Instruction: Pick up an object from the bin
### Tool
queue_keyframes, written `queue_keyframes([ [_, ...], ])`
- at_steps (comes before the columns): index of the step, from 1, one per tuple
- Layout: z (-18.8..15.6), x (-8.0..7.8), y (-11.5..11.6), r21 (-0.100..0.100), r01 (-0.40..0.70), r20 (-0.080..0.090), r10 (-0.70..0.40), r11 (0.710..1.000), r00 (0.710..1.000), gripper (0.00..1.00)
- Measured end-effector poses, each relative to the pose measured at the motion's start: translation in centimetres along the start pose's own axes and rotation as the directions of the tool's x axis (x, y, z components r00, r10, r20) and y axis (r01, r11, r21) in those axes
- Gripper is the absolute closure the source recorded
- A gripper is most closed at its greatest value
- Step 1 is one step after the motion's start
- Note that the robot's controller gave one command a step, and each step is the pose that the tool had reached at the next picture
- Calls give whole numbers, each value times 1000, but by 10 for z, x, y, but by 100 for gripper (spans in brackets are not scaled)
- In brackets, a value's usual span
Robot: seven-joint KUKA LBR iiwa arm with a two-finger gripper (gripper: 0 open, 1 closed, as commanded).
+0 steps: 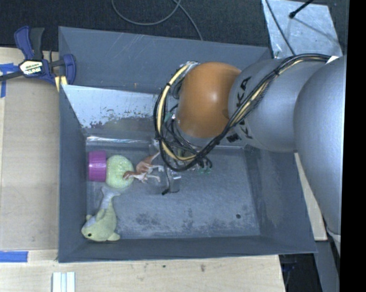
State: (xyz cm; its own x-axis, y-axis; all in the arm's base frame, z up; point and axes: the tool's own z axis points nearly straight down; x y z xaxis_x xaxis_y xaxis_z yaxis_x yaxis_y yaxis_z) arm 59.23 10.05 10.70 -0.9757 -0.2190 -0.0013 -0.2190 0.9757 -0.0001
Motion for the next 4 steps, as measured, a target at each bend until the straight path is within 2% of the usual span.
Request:
queue_keyframes([
  [1, 38, -20, 23, -1, -43, 3, 43, 999, 999, 0],
  [2, 35, -10, 28, 0, 28, 5, -28, 1000, 1000, 100],
  [4, 32, -8, 28, 0, 28, 0, -28, 1000, 1000, 100],
])
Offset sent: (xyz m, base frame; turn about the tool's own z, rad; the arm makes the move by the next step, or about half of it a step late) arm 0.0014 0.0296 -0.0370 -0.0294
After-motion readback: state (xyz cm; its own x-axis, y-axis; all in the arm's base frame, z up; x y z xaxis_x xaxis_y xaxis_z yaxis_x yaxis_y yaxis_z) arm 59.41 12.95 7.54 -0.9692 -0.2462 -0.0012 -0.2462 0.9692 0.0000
